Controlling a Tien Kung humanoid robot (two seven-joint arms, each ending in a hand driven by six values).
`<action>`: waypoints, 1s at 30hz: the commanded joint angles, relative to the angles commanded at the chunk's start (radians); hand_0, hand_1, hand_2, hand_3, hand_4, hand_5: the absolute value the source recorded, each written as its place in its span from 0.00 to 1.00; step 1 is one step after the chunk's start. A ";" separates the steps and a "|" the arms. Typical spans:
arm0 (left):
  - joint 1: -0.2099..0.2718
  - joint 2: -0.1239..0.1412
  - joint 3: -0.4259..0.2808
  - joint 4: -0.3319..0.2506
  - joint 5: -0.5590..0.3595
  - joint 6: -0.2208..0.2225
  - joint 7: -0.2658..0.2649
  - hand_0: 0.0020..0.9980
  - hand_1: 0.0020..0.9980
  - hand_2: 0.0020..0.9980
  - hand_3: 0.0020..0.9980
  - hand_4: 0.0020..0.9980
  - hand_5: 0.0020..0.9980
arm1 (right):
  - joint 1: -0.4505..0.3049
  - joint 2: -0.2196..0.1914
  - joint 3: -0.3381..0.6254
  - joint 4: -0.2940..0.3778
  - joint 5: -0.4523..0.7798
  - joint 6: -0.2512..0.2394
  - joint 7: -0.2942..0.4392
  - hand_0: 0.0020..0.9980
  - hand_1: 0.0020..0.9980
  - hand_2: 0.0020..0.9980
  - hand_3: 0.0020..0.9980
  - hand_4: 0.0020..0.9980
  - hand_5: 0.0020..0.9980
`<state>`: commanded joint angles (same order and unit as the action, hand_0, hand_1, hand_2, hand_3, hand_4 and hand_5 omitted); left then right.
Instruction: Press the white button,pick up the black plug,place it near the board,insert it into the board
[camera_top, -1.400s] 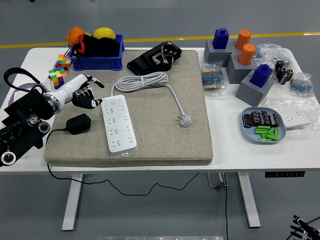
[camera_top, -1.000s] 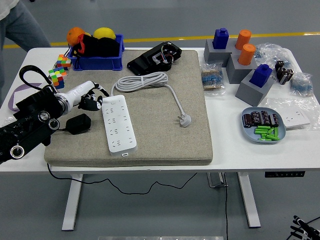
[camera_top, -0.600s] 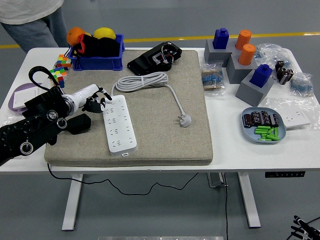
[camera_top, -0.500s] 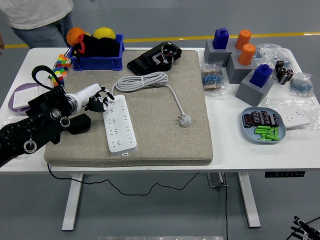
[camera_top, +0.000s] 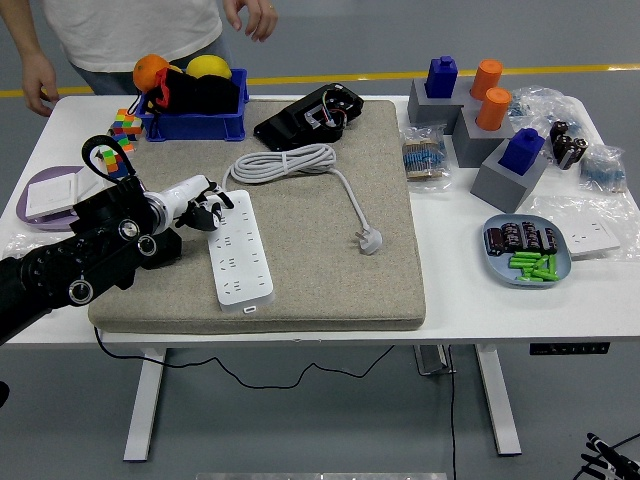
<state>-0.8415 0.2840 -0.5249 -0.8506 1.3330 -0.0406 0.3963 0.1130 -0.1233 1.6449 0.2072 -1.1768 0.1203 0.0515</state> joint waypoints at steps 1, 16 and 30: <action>0.000 0.000 0.000 0.002 -0.001 0.000 0.000 0.00 0.02 0.07 0.70 0.10 0.00 | 0.000 0.000 -0.001 0.000 0.000 0.000 0.000 0.80 0.69 0.64 0.63 0.73 0.47; 0.005 0.002 -0.036 -0.004 0.004 0.002 -0.011 0.00 0.02 0.07 0.68 0.10 0.00 | 0.001 0.002 0.002 0.001 -0.001 0.001 0.001 0.80 0.69 0.64 0.63 0.73 0.47; -0.009 -0.012 0.000 0.045 0.036 -0.005 -0.007 0.00 0.02 0.07 0.68 0.09 0.00 | 0.002 0.001 0.001 0.002 0.001 0.001 0.001 0.80 0.69 0.64 0.63 0.73 0.47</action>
<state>-0.8504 0.2715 -0.5245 -0.8060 1.3687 -0.0455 0.3894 0.1149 -0.1225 1.6456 0.2094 -1.1757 0.1217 0.0521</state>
